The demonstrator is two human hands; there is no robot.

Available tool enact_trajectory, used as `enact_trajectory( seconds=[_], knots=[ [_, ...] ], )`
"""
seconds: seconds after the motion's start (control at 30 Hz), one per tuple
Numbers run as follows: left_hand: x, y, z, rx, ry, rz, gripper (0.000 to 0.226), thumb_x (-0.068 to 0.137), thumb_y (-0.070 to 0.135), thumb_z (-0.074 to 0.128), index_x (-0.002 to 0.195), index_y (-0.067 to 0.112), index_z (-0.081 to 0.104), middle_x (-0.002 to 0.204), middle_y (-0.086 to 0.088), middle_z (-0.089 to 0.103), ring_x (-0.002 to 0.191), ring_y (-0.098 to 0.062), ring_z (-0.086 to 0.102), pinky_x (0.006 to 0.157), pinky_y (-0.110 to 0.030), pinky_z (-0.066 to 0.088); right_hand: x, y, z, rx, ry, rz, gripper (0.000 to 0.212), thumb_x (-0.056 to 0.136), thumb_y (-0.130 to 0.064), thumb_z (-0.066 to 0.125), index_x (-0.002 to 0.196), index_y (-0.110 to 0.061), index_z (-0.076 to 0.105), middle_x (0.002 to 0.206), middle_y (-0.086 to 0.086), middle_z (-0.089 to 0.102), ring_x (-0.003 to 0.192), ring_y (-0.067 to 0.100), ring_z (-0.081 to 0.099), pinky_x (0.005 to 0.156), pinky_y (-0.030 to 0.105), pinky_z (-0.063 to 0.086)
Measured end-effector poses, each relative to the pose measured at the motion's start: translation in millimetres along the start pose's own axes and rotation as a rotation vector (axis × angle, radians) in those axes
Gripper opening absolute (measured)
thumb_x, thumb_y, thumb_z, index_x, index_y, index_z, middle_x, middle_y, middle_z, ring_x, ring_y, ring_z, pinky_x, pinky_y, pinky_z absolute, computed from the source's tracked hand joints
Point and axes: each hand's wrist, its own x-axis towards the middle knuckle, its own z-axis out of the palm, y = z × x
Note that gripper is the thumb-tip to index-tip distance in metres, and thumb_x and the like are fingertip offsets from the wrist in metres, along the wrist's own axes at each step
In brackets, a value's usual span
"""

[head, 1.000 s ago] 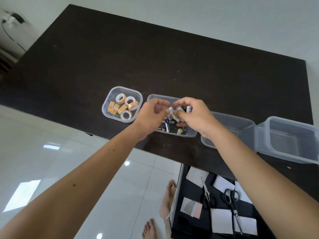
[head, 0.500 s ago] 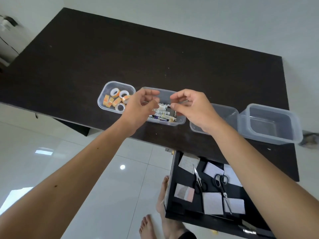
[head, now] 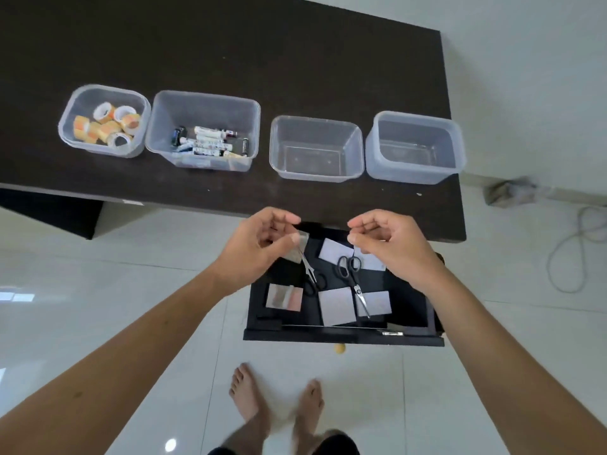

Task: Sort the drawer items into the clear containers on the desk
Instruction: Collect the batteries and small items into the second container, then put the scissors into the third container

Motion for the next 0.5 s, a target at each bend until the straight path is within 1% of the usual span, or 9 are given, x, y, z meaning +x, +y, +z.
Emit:
enact_trajectory(
  seconds=[0.07,0.13,0.17,0.23,0.3,0.33,0.4,0.47,0.5],
  knots=[
    [2,-18,19,0.081,-0.057,-0.040,0.020,0.098,0.016,0.074,0.115,0.026,0.070,0.104,0.001,0.075,0.096,-0.023,0.073,0.095,-0.042,0.061,-8,36,-3,-0.017,-0.003,0.058,0.014,0.088,-0.034,0.085,0.100,-0.036,0.079,0.099,-0.011,0.077,0.090,0.016,0.075,0.093,0.047,0.063],
    [6,-35,32,0.168,-0.094,-0.074,0.019,0.099,0.017,0.073,0.113,0.030,0.071,0.106,0.006,0.074,0.094,-0.013,0.073,0.092,-0.033,0.060,-13,70,-1,-0.049,-0.021,0.113,0.017,0.086,-0.038,0.087,0.101,-0.036,0.078,0.098,-0.014,0.077,0.089,0.012,0.075,0.091,0.039,0.062],
    [8,-43,37,0.212,-0.105,-0.082,0.019,0.100,0.016,0.072,0.112,0.031,0.071,0.108,0.008,0.074,0.093,-0.009,0.072,0.091,-0.028,0.058,-15,86,1,-0.063,-0.038,0.133,0.019,0.085,-0.037,0.087,0.102,-0.035,0.078,0.096,-0.013,0.078,0.088,0.012,0.074,0.090,0.035,0.062],
    [13,-57,44,0.319,-0.132,-0.082,0.020,0.100,0.014,0.070,0.110,0.031,0.072,0.112,0.010,0.073,0.095,-0.007,0.071,0.087,-0.019,0.055,-15,114,7,-0.077,-0.065,0.180,0.022,0.084,-0.033,0.089,0.103,-0.030,0.079,0.094,-0.010,0.078,0.087,0.010,0.074,0.085,0.028,0.059],
    [19,-70,51,0.405,-0.153,-0.065,0.023,0.099,0.009,0.070,0.110,0.030,0.073,0.115,0.012,0.070,0.096,-0.007,0.071,0.083,-0.015,0.055,-12,135,15,-0.090,-0.095,0.209,0.026,0.083,-0.030,0.091,0.105,-0.025,0.079,0.094,-0.008,0.077,0.083,0.005,0.070,0.079,0.019,0.054],
    [22,-76,54,0.431,-0.162,-0.061,0.024,0.098,0.007,0.071,0.111,0.027,0.074,0.115,0.013,0.069,0.096,-0.006,0.070,0.083,-0.015,0.055,-9,144,19,-0.104,-0.103,0.214,0.027,0.082,-0.028,0.092,0.105,-0.023,0.080,0.094,-0.006,0.076,0.082,0.004,0.068,0.077,0.017,0.053],
    [29,-87,60,0.488,-0.175,-0.051,0.027,0.097,0.004,0.073,0.114,0.024,0.075,0.116,0.015,0.067,0.095,-0.005,0.069,0.083,-0.012,0.054,-3,159,28,-0.132,-0.104,0.214,0.029,0.081,-0.026,0.093,0.106,-0.021,0.080,0.094,-0.005,0.075,0.081,0.005,0.068,0.077,0.017,0.054],
    [37,-97,64,0.552,-0.202,-0.042,0.031,0.096,0.004,0.074,0.116,0.027,0.074,0.117,0.015,0.064,0.096,-0.004,0.068,0.080,-0.006,0.050,2,168,34,-0.153,-0.086,0.217,0.031,0.080,-0.025,0.093,0.107,-0.020,0.079,0.096,-0.003,0.075,0.083,0.007,0.070,0.078,0.019,0.058],
    [41,-102,66,0.572,-0.219,-0.043,0.033,0.096,0.004,0.074,0.116,0.029,0.073,0.118,0.013,0.063,0.095,-0.005,0.068,0.078,-0.005,0.048,4,172,37,-0.161,-0.070,0.216,0.032,0.079,-0.026,0.094,0.107,-0.020,0.079,0.095,-0.003,0.075,0.085,0.008,0.071,0.079,0.020,0.059]
  ],
)
